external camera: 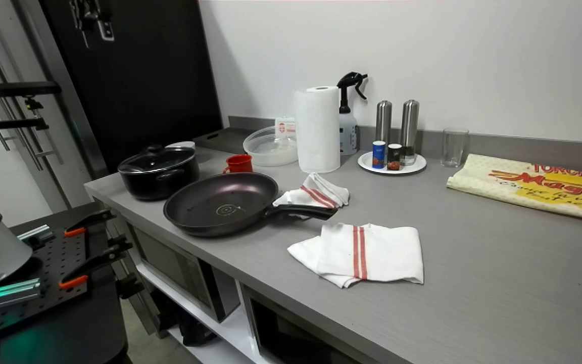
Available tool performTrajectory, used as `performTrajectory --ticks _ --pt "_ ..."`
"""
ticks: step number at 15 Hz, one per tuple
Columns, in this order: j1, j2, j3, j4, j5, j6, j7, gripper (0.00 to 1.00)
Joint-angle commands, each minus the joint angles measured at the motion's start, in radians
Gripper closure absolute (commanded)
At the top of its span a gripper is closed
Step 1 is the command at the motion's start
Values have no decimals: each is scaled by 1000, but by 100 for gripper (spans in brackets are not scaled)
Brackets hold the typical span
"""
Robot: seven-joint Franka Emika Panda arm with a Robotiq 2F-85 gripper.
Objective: Move the cup to the right
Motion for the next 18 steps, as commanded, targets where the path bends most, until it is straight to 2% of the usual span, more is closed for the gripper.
performTrajectory --ticks 1,6,12,18 --pt "-7 85 -41 22 -44 93 -61 0" --pt "-13 247 -93 41 -38 296 -167 0" --pt "-10 427 -122 65 77 556 -175 0" --pt "-13 603 -109 107 181 690 -174 0"
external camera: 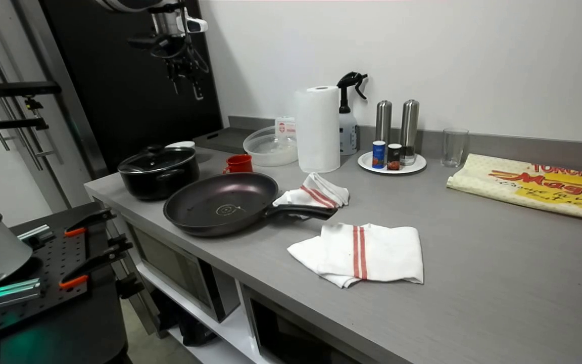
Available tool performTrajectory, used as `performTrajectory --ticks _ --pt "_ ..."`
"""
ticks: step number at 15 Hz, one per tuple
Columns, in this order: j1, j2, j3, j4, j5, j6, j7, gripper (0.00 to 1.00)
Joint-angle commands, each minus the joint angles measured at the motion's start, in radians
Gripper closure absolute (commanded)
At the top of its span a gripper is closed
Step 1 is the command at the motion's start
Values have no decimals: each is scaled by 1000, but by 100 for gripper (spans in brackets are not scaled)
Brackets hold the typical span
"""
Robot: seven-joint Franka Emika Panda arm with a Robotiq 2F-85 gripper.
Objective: Move the cup to the right
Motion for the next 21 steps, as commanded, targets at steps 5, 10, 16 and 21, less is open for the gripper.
performTrajectory --ticks 5,10,16,21 --pt "-4 215 15 78 60 79 -1 0" --pt "-9 310 23 108 76 101 12 0" --pt "-16 410 10 160 66 138 69 0" --pt "-28 486 -3 202 58 142 111 0"
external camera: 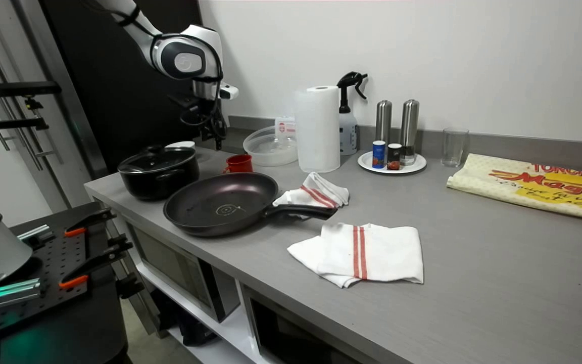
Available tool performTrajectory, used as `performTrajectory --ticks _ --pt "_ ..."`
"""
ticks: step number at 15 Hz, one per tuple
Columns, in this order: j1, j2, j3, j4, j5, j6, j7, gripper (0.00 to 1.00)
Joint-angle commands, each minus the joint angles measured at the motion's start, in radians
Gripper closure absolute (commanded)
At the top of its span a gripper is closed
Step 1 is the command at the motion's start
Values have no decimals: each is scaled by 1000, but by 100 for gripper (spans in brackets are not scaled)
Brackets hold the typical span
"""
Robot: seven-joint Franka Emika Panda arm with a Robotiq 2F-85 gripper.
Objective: Move the cup to the right
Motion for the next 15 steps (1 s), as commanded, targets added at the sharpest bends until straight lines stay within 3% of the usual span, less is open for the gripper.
performTrajectory --ticks 1,15 --pt "-3 69 -7 56 3 8 39 0" --pt "5 211 -42 166 -26 -2 100 0"
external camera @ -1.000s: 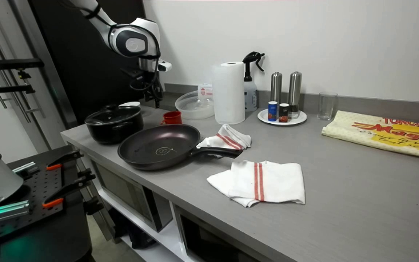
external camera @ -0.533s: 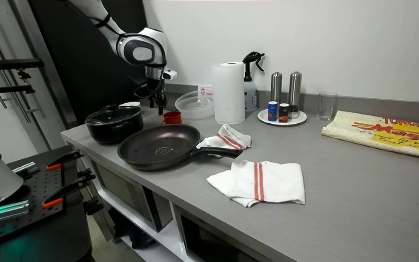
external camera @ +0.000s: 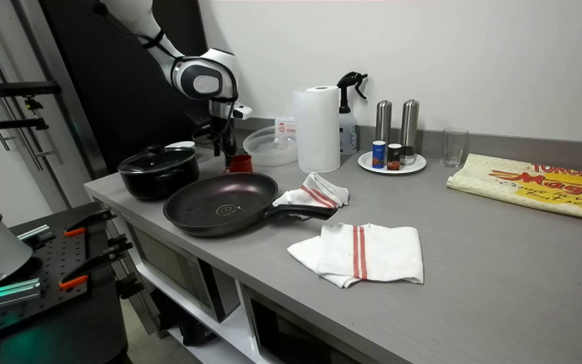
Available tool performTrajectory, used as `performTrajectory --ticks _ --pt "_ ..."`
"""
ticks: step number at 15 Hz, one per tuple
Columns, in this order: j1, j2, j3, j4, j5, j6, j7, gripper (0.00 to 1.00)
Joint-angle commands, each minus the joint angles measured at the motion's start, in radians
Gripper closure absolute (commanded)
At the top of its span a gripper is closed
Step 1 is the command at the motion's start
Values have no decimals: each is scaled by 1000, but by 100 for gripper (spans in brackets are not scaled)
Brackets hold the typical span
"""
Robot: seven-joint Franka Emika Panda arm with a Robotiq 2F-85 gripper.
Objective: Move the cup to the right
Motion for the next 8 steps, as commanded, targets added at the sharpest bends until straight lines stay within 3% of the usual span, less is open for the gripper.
performTrajectory --ticks 1,8 --pt "14 42 -11 49 -18 -4 34 0" --pt "17 87 -19 84 -24 -10 39 0"
